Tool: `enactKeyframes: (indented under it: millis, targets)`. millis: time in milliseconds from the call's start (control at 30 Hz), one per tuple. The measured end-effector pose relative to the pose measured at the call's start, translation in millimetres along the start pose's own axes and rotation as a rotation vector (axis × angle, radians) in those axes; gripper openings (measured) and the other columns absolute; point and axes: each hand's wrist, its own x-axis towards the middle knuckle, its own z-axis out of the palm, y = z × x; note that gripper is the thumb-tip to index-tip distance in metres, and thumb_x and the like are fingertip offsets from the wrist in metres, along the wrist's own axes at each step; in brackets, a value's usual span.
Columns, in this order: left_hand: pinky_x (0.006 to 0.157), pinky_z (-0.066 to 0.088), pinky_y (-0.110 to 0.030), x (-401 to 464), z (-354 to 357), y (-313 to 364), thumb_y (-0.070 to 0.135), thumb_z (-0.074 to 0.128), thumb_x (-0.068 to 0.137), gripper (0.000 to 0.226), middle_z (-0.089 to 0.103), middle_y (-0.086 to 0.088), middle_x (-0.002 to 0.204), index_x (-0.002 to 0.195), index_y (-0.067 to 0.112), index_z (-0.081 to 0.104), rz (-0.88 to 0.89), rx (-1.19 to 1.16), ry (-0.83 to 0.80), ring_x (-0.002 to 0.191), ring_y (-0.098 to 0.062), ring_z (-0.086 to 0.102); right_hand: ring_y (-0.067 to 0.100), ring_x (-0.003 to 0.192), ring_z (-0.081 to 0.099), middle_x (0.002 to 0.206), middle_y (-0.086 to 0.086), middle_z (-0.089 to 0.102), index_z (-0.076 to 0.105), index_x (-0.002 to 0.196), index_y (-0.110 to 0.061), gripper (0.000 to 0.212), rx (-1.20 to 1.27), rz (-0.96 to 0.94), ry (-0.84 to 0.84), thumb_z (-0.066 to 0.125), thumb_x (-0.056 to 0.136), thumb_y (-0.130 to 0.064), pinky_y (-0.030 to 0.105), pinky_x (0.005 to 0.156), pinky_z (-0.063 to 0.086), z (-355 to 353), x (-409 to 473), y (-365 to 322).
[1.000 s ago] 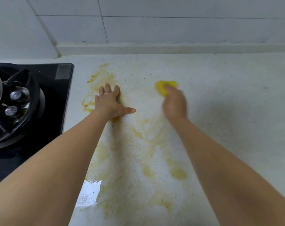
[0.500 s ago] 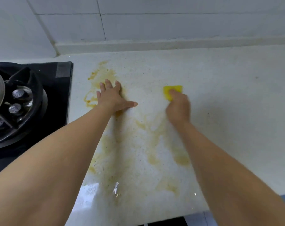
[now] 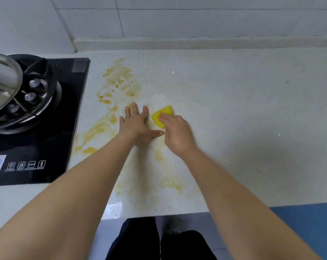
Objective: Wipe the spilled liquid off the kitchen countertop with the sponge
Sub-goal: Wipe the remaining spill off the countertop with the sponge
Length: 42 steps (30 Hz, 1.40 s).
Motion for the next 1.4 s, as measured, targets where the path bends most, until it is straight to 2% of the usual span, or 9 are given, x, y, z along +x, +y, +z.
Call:
enactKeyframes:
  millis: [67,200,400,567,733,900,1067,1267,1400]
  targets:
    - [0.116,0.0,-0.047,-1,-1,-1,0.064,0.065,0.072,0.108,-0.016,-0.008,0.158,0.152,0.026,0.002,0.009,0.009,0.002,0.145,-0.029,-0.014,0.036,0.103,0.06,0.118,0.017,0.063,0.059,0.121,-0.008,0.047,-0.016,0.017,0.092,0.043,0.077,0.0,0.04,0.089,0.047,-13,-4,20]
    - [0.116,-0.002,-0.047,0,-3,0,0.062,0.065,0.073,0.107,-0.016,-0.008,0.158,0.152,0.027,0.002,0.002,0.0,-0.005,0.145,-0.029,-0.015,0.039,0.102,0.055,0.116,0.023,0.059,0.055,0.124,-0.006,0.049,-0.098,0.533,0.245,0.036,0.08,0.0,0.039,0.083,0.045,-40,-1,62]
    - [0.116,-0.002,-0.047,-1,-2,1,0.061,0.067,0.072,0.108,-0.014,-0.008,0.158,0.152,0.027,0.003,-0.004,-0.026,0.005,0.145,-0.03,-0.014,0.033,0.108,0.057,0.121,0.013,0.062,0.06,0.121,-0.009,0.047,0.013,0.001,0.047,0.041,0.078,-0.004,0.04,0.095,0.044,-3,-12,3]
    - [0.116,-0.003,-0.048,0,-2,-1,0.063,0.065,0.073,0.106,-0.014,-0.008,0.158,0.152,0.027,0.003,0.01,-0.009,0.012,0.145,-0.031,-0.014,0.033,0.108,0.053,0.119,0.017,0.058,0.052,0.129,-0.013,0.049,-0.099,0.558,0.158,0.042,0.084,0.004,0.033,0.087,0.042,-42,0,48]
    - [0.116,-0.003,-0.048,0,-1,-1,0.061,0.066,0.073,0.106,-0.014,-0.008,0.158,0.152,0.026,0.003,0.014,-0.022,0.017,0.145,-0.03,-0.014,0.034,0.107,0.056,0.12,0.014,0.062,0.06,0.121,-0.009,0.047,0.065,-0.002,0.0,0.04,0.079,-0.005,0.042,0.095,0.045,0,-16,-5]
    - [0.116,-0.004,-0.047,1,0,-2,0.063,0.065,0.073,0.107,-0.016,-0.008,0.158,0.152,0.028,0.002,0.011,-0.011,0.006,0.145,-0.03,-0.016,0.036,0.102,0.056,0.114,0.02,0.058,0.053,0.127,-0.014,0.048,-0.072,0.583,0.174,0.042,0.084,0.003,0.035,0.084,0.046,-44,-4,56]
    - [0.117,-0.001,-0.048,-8,0,-2,0.06,0.065,0.075,0.103,-0.013,-0.01,0.158,0.152,0.025,0.005,0.02,-0.024,0.027,0.145,-0.032,-0.013,0.036,0.107,0.056,0.119,0.017,0.062,0.06,0.121,-0.01,0.048,0.051,0.077,0.018,0.044,0.077,0.001,0.04,0.093,0.045,2,-34,-12]
    - [0.116,0.0,-0.049,-56,19,-12,0.06,0.066,0.074,0.106,-0.015,-0.013,0.157,0.152,0.023,0.004,-0.077,-0.073,0.073,0.144,-0.034,-0.014,0.038,0.109,0.051,0.123,0.022,0.056,0.051,0.129,-0.01,0.051,-0.126,0.514,0.149,0.042,0.081,0.004,0.038,0.089,0.042,-44,-57,49]
    - [0.116,0.001,-0.05,-83,40,-11,0.06,0.064,0.076,0.103,-0.014,-0.014,0.157,0.152,0.022,0.005,-0.106,-0.094,0.058,0.145,-0.034,-0.013,0.037,0.107,0.055,0.12,0.019,0.061,0.058,0.121,-0.007,0.046,0.003,0.098,-0.006,0.044,0.079,0.001,0.039,0.09,0.044,-3,-77,-21]
